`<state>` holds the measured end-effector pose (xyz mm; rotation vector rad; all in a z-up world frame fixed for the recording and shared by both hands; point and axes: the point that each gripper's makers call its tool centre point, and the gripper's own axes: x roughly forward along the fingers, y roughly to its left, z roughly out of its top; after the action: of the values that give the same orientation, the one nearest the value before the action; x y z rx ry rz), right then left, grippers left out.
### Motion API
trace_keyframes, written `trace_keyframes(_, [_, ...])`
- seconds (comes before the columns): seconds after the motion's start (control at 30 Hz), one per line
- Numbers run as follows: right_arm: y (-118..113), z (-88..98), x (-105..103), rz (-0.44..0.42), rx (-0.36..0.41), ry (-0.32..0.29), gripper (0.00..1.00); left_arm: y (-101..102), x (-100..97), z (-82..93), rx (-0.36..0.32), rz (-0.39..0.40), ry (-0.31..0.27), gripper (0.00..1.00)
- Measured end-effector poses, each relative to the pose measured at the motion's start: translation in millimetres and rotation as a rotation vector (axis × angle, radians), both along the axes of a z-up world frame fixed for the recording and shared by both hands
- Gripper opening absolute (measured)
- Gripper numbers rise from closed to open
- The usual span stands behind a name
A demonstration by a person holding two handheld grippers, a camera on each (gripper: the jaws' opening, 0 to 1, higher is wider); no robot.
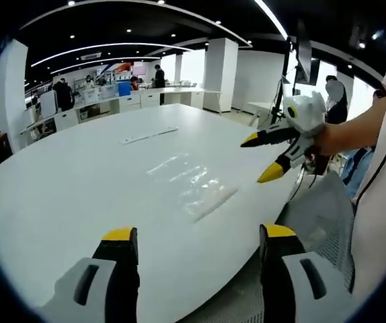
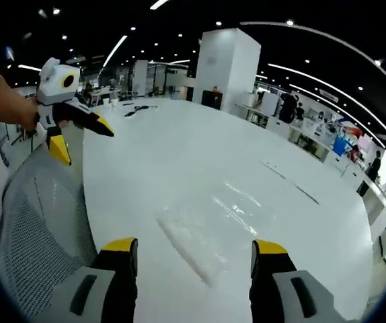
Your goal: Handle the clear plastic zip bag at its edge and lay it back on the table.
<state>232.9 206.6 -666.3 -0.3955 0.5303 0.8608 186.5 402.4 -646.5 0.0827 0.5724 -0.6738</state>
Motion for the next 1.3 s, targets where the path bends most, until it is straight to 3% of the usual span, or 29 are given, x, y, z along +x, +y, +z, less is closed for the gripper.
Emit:
trace_keyframes(0.37, [-5.4,4.7,-26.1,-0.075,0.09,0.007,0.72,2.8,-9.9,-10.8,-0.004,0.023,0.01,0.73])
trace_keyframes(0.73, [-14.1,-0.2,-47.7,-0.151,0.189,0.042,0.76,-1.1,-20.3,-14.2,-0.055,0.064,0.025,0.74])
trace_keyframes(0.93, [-13.5,4.6,-49.2,-0.163,0.205,0.032,0.76,-2.7,-16.4,-9.1,-0.106,0.093,0.011,0.74])
trace_keyframes(1.3, [-12.8,4.2,-49.4,-0.174,0.206,0.015,0.76,-3.0,-17.5,-10.9,-0.124,0.105,0.0,0.74])
